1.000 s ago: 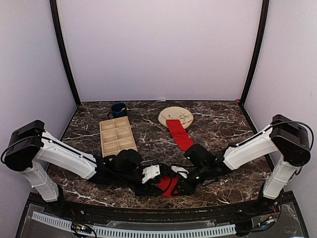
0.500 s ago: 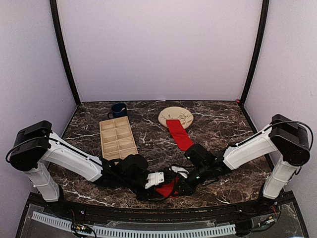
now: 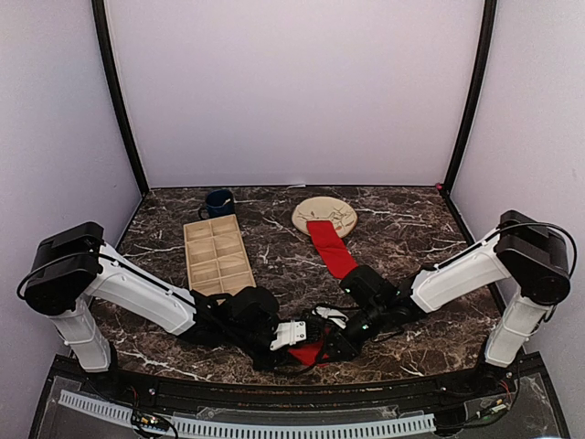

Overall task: Roll the socks
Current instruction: Roll the sock at the center of the board.

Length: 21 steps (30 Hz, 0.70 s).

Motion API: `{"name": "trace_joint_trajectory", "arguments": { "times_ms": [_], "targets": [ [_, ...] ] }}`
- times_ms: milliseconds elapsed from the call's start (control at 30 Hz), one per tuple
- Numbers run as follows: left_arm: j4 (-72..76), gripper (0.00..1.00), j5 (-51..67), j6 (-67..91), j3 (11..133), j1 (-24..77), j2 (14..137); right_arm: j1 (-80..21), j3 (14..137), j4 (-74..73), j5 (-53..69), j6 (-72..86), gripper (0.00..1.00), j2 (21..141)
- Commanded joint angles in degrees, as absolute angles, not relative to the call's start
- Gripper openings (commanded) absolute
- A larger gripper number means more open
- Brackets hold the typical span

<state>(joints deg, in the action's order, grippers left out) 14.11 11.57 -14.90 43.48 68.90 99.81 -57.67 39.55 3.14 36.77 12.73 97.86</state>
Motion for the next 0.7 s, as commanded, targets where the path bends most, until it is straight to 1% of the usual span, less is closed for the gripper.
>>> {"name": "trace_joint_trajectory", "arguments": {
  "times_ms": [0, 233, 367, 400, 433, 667],
  "targets": [
    [12.2, 0.32, 12.7, -15.5, 44.5, 69.2, 100.2, -57.0, 40.4, 1.4, 37.3, 12.2, 0.00, 99.4],
    [11.7, 0.27, 13.5, -15.6, 44.6, 69.2, 100.3, -56.8, 41.0, 0.8, 37.5, 11.9, 0.00, 99.9],
    [11.1, 0.22, 14.1, -15.6, 44.6, 69.2, 100.4, -56.6, 41.1, 0.5, 37.3, 11.8, 0.00, 99.9],
    [11.1, 0.21, 14.3, -15.5, 44.6, 69.2, 100.5, -56.5, 41.1, 0.5, 37.2, 11.8, 0.02, 99.9],
    [11.0, 0.19, 14.5, -15.4, 44.5, 69.2, 100.5, -56.4, 41.1, 0.6, 37.1, 11.9, 0.06, 99.8],
    [10.4, 0.10, 17.8, -13.5, 44.5, 67.7, 101.2, -56.3, 41.0, 0.6, 36.4, 12.1, 0.24, 99.0]
  ]
}}
